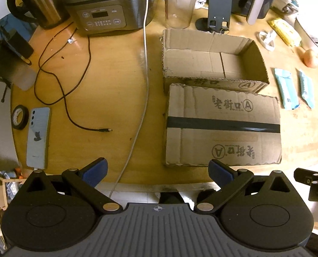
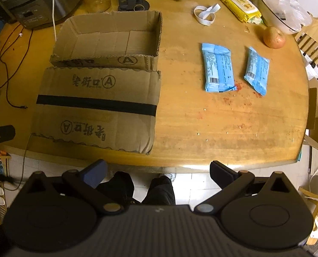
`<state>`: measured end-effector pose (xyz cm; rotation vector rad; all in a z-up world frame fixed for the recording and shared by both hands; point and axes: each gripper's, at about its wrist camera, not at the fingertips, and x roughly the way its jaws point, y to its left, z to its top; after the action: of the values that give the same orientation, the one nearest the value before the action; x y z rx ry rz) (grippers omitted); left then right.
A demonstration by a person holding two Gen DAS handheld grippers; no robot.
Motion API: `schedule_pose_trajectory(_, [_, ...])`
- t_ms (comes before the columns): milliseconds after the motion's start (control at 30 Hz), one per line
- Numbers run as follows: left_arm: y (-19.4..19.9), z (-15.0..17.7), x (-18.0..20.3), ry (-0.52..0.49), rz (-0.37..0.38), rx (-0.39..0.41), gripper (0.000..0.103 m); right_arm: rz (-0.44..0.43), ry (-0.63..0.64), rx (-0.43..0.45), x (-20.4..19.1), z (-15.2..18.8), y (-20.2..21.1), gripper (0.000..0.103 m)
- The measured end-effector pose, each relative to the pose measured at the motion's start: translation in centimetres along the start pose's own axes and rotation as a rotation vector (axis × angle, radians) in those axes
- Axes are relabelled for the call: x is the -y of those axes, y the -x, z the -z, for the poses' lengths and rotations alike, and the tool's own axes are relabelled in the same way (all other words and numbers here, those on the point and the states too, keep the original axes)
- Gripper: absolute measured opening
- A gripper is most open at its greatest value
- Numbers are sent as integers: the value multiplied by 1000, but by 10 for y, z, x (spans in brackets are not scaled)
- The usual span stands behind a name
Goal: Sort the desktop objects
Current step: 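Move the right tool across the table toward the two blue packets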
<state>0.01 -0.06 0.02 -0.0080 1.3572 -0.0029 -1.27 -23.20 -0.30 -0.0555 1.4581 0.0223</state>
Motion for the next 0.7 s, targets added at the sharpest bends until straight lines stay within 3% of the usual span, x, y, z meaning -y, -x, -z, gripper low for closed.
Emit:
schedule_pose_trajectory(333, [3, -4, 12, 10, -66, -20, 103, -42, 31, 6, 13, -6, 0, 103])
schedule_pose_trajectory(700, [2, 0, 24, 8, -55, -38, 103, -47, 30, 14, 21, -8, 0, 103])
